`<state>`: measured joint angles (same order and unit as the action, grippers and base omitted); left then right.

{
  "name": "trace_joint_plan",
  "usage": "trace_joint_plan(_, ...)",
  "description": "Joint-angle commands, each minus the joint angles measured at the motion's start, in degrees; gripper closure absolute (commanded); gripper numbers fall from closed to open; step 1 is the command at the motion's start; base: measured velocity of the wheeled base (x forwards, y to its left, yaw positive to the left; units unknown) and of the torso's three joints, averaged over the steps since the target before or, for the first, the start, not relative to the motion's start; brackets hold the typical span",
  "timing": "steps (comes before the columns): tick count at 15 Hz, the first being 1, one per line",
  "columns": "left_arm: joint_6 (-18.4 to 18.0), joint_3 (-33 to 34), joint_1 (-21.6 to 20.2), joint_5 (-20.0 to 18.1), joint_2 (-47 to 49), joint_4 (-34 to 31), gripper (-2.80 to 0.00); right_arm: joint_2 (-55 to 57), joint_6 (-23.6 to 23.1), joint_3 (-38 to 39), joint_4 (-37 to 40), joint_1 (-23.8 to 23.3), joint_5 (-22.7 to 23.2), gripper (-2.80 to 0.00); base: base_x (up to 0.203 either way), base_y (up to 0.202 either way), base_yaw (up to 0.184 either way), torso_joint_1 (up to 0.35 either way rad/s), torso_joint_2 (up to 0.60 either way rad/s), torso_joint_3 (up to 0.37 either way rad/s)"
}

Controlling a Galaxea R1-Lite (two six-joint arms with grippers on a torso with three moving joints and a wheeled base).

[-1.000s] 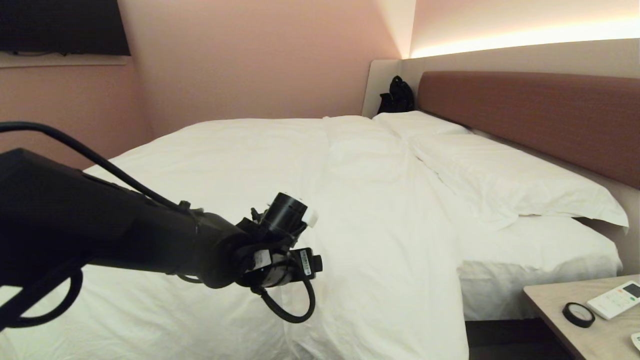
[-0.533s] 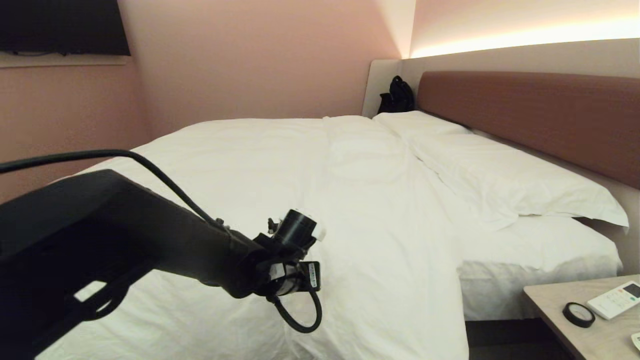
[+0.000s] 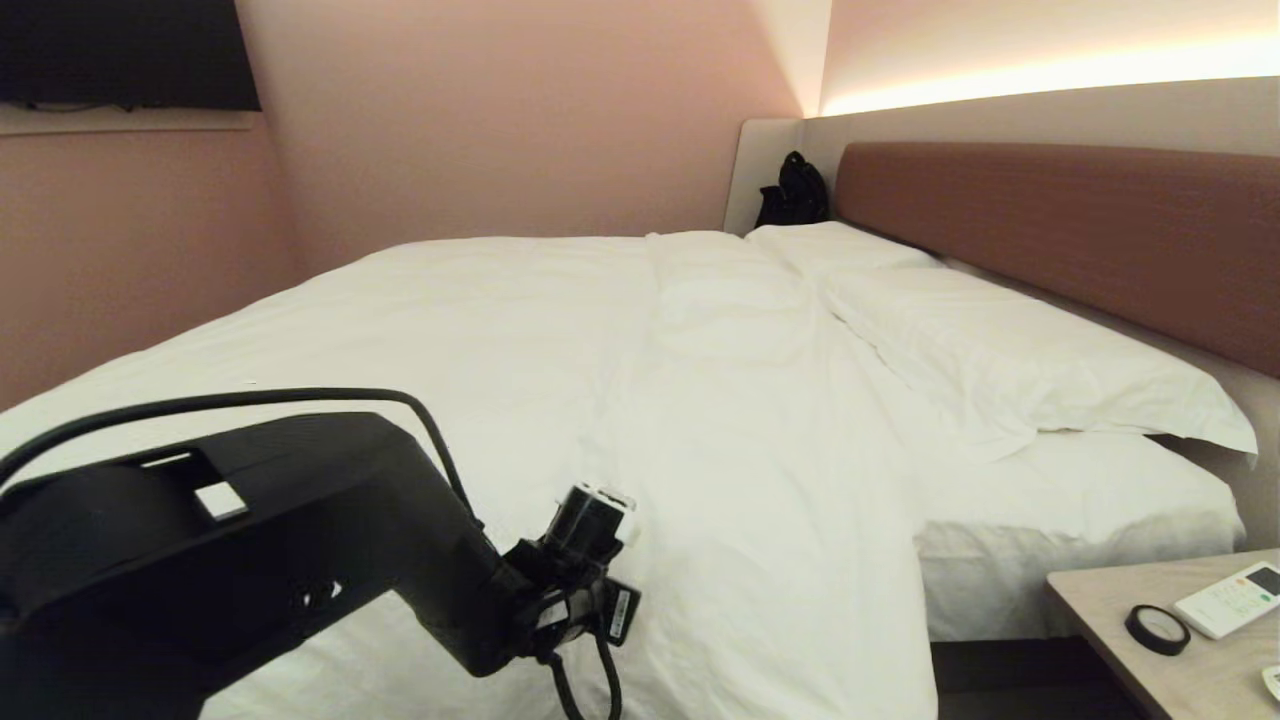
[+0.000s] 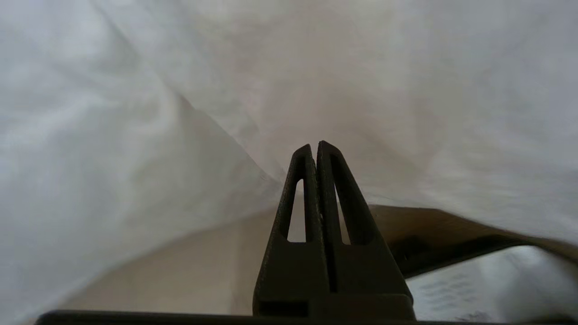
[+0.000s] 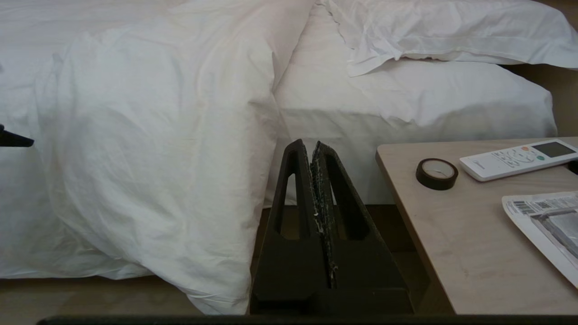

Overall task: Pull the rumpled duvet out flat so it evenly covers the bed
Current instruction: Flatten the corners of the folded blanket

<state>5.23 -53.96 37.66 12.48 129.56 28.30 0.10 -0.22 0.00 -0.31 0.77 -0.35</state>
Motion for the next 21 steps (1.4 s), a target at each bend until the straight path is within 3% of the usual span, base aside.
trace_joint_plan(1,-7.2,5.4,-1.3,-0.6,1.1,10.0,0.00,0.1,0.0,0.0,0.0,0.0,0.0,0.00,0.000,0.000,0.000,0.000,0.00,0.000)
trace_joint_plan(3,-9.5,8.7,-2.1,-3.1,1.4,14.4,0.00,0.1,0.0,0.0,0.0,0.0,0.0,0.00,0.000,0.000,0.000,0.000,0.00,0.000)
trace_joint_plan(6,-11.0,16.3,-2.8,-9.5,4.2,26.0,0.00,0.1,0.0,0.0,0.0,0.0,0.0,0.00,0.000,0.000,0.000,0.000,0.00,0.000)
trace_joint_plan(8,-13.9,19.1,-3.1,-10.8,7.8,34.2,0.00,0.1,0.0,0.0,0.0,0.0,0.0,0.00,0.000,0.000,0.000,0.000,0.00,0.000)
trace_joint_plan(10,-14.2,21.4,-1.8,-11.1,8.1,36.2,0.00,0.1,0.0,0.0,-0.1,0.0,0.0,0.00,0.000,0.000,0.000,0.000,0.00,0.000)
trace_joint_plan(13,-14.1,21.2,-1.5,-11.2,7.9,34.9,0.00,0.1,0.0,0.0,0.0,0.0,0.0,0.00,0.000,0.000,0.000,0.000,0.00,0.000)
trace_joint_plan(21,-13.4,11.8,1.6,-13.1,6.6,19.5,0.00,0.1,0.0,0.0,0.0,0.0,0.0,0.00,0.000,0.000,0.000,0.000,0.00,0.000)
